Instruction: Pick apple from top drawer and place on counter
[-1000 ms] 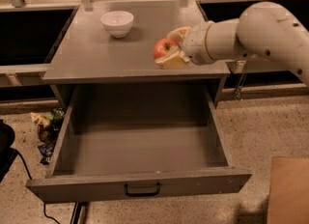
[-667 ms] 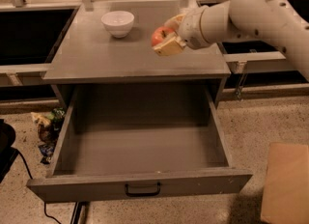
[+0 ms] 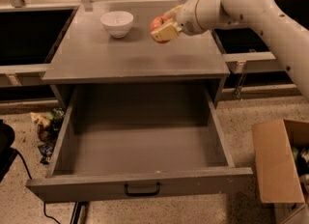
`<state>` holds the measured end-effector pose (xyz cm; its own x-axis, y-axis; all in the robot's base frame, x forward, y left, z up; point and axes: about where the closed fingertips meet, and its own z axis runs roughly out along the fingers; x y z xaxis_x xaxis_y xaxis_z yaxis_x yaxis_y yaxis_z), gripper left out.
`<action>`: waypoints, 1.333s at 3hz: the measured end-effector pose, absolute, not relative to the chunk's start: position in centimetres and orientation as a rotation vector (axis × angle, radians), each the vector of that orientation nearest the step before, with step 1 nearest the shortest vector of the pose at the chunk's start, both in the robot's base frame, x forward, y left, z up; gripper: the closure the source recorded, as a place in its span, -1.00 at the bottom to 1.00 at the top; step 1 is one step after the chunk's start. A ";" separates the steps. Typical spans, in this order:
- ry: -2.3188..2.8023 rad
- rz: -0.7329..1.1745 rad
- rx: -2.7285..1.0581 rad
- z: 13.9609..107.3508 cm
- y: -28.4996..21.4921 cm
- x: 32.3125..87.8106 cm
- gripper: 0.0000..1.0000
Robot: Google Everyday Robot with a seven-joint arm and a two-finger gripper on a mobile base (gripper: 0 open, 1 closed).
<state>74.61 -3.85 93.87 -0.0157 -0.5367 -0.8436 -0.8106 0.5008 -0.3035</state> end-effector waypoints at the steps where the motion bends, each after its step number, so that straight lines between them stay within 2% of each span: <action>1: 1.750 0.390 -1.094 92.6 -4.1 77.1 1.00; 4: 1.789 0.448 -1.066 90.5 -4.1 78.9 1.00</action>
Offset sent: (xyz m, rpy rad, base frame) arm 0.0572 -0.0159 -0.0351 0.1392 0.1199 -0.0431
